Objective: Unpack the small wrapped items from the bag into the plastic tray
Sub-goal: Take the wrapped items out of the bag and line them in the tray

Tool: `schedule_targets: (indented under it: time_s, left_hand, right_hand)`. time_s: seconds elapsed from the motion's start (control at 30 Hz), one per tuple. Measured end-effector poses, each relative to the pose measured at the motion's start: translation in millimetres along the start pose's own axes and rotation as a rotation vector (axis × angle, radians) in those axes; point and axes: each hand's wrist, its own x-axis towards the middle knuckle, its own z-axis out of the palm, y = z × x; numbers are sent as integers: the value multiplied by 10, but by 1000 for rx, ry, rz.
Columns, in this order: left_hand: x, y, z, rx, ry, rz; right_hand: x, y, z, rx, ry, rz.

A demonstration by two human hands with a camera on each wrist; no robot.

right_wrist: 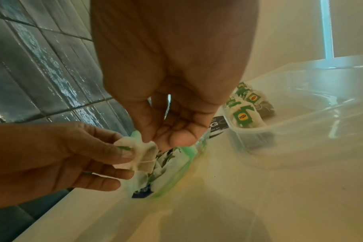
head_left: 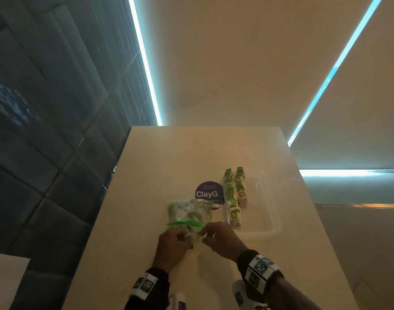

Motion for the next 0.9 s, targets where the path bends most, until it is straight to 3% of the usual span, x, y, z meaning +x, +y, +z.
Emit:
schedule_targets:
  time_s: [0.1,0.23,0.43,0.67,0.8,0.9]
  left_hand:
    - [-65,69,-140,-129,-88,-26]
    - [-78,103,-220,-188,-97,-14]
    - [-155,205,-180,-389,-73,-99]
    - [-147,186,-55,-408,-46,-134]
    - [-94,128,22,-36,34,12]
    - [-59,61,150,347,-51,201]
  right_hand:
    - [-5,-26,23,101,102,-42]
    - [-19,-111,45,269,42,-87]
    - [-63,-108,66,477,-26,95]
    - [-126,-35,121,613,32,210]
    - [-123,56,71,628,116,264]
    - [-142,148,12,629,156,281]
